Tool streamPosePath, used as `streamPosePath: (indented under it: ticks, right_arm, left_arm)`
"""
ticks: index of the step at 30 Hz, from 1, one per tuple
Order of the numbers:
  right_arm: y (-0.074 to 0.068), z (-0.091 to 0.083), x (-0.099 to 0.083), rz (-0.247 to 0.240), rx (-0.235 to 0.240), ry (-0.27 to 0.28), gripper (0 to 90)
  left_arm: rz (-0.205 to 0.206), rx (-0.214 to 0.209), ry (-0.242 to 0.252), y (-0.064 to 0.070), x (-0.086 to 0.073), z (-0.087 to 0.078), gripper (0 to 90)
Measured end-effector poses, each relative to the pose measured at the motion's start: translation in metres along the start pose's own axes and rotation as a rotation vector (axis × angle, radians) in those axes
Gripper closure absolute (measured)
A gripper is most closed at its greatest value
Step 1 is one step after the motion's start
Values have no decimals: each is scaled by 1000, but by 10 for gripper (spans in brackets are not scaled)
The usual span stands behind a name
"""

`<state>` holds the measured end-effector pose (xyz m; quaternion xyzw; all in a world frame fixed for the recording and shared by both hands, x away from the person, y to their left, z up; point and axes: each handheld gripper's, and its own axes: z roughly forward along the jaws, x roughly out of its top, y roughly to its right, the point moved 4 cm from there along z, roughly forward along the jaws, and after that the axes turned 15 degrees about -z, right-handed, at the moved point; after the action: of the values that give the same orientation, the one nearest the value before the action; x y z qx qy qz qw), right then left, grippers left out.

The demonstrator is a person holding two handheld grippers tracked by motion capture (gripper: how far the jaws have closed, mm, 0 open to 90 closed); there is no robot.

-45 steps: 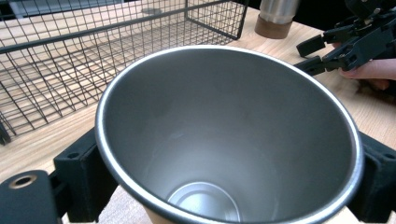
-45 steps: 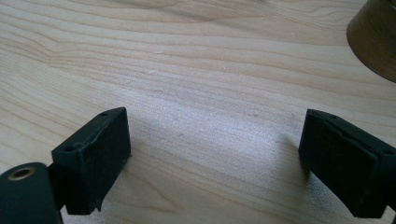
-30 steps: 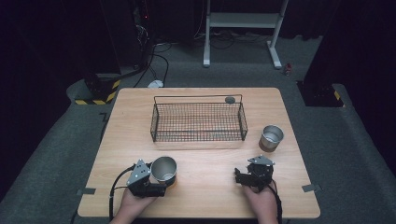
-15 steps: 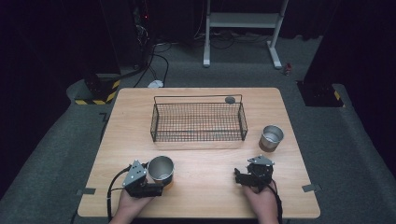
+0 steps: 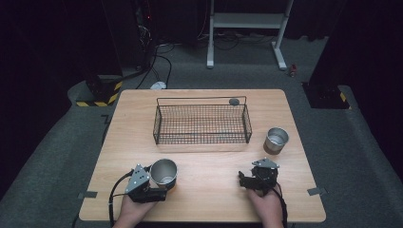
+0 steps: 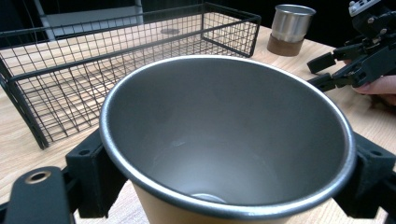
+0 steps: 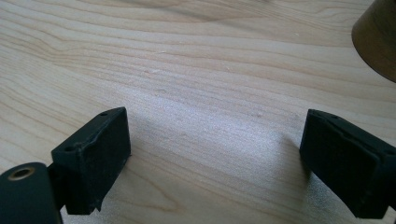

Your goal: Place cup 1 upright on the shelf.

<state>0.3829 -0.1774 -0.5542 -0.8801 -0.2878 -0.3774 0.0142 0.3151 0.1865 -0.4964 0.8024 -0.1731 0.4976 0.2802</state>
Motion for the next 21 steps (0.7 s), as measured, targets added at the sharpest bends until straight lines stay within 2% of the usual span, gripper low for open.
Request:
streamPosePath:
  ticks: [6,14,21]
  right_arm:
    - [0,0,0,-1,-1,1,86]
    - [0,0,0,-3,-1,1,86]
    - [0,0,0,-5,-1,2,86]
  left_arm:
    - [1,10,11,0,2,-1,136]
    - [-18,9,23,1,7,-2,135]
    - [-24,8,12,2,11,0,136]
